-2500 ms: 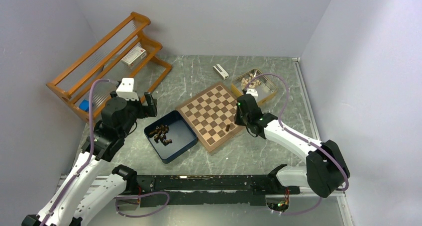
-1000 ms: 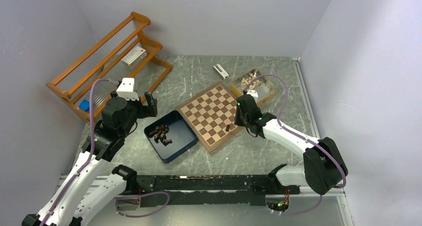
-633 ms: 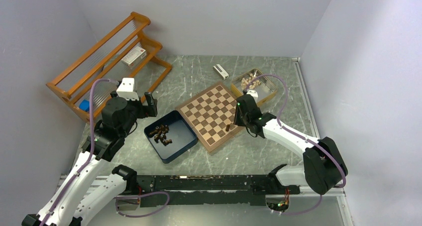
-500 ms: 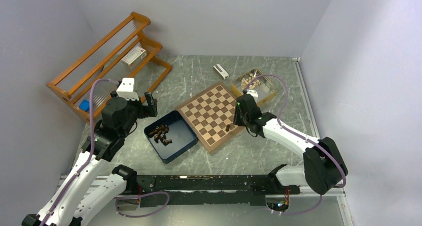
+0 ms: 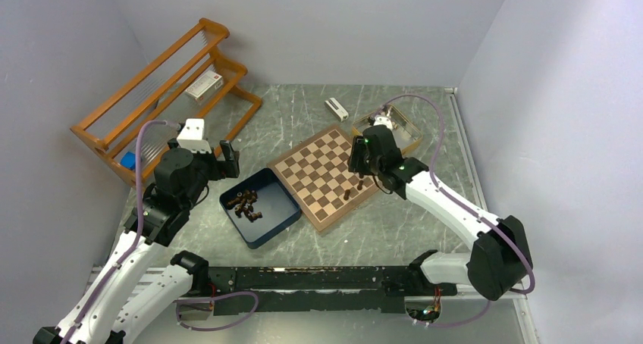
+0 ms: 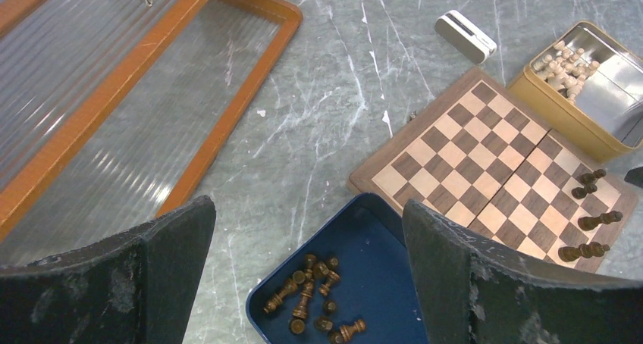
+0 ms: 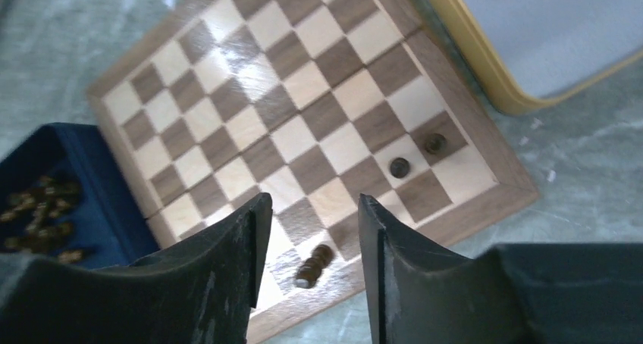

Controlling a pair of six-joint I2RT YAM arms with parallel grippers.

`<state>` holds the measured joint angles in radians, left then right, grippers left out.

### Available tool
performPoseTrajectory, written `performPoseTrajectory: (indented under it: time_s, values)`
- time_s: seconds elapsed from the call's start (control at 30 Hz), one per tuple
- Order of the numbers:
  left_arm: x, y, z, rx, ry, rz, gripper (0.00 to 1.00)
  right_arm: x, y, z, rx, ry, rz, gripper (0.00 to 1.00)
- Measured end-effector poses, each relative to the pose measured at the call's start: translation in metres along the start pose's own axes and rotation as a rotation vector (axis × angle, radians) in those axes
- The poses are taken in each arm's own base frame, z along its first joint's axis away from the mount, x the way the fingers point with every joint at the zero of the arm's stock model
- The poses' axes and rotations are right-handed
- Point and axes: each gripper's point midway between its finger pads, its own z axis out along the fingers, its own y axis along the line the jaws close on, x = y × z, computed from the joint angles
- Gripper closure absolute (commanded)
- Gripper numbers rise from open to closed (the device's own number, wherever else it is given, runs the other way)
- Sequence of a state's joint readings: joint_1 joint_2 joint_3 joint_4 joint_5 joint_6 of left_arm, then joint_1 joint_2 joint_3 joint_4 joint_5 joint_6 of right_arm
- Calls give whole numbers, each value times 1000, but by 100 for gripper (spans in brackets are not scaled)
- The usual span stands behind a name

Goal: Set up the chess pieces on the board
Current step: Pick up the chess piece from the storage box.

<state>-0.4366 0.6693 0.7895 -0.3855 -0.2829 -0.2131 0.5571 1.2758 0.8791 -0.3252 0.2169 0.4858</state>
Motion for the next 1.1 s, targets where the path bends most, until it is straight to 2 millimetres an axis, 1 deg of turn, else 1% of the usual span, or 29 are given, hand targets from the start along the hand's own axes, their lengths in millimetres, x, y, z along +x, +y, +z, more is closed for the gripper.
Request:
performPoseTrajectory:
  time_s: [0.1,0.27,0.3,0.4,0.5,0.57,0.63,0.67,0.8,0.93,1.0,1.1]
  values:
    - [0,0,0,0,0,0,2,-14,16,-7,-73,-22,-6,60]
    - [0,0,0,0,0,0,2,-34,47,-15,-202,-54,-4,61]
    - [0,0,0,0,0,0,2,-36,55,-15,-230,-58,-7,61]
    - [0,0,0,-1,0,0,3,-35,78,-14,-294,-48,-29,60]
    - [0,1,0,-3,-2,0,3,-19,115,-16,-367,-14,-84,60]
    - [-1,2,-1,-10,-7,-1,3,-5,139,-16,-412,12,-123,60]
    - [-3,5,-2,-26,-13,-3,2,10,158,-14,-449,33,-157,60]
    - [-3,7,-2,-37,-17,-3,2,20,168,-14,-469,47,-177,60]
    - [-7,18,-6,-95,-37,-13,2,48,195,-9,-519,88,-239,60]
    - [-13,31,-15,-157,-71,-31,2,61,229,4,-551,111,-290,58]
    - [-15,35,-18,-176,-85,-39,2,68,245,9,-572,111,-316,58]
    - [-21,39,-22,-195,-103,-47,2,82,267,14,-606,123,-357,59]
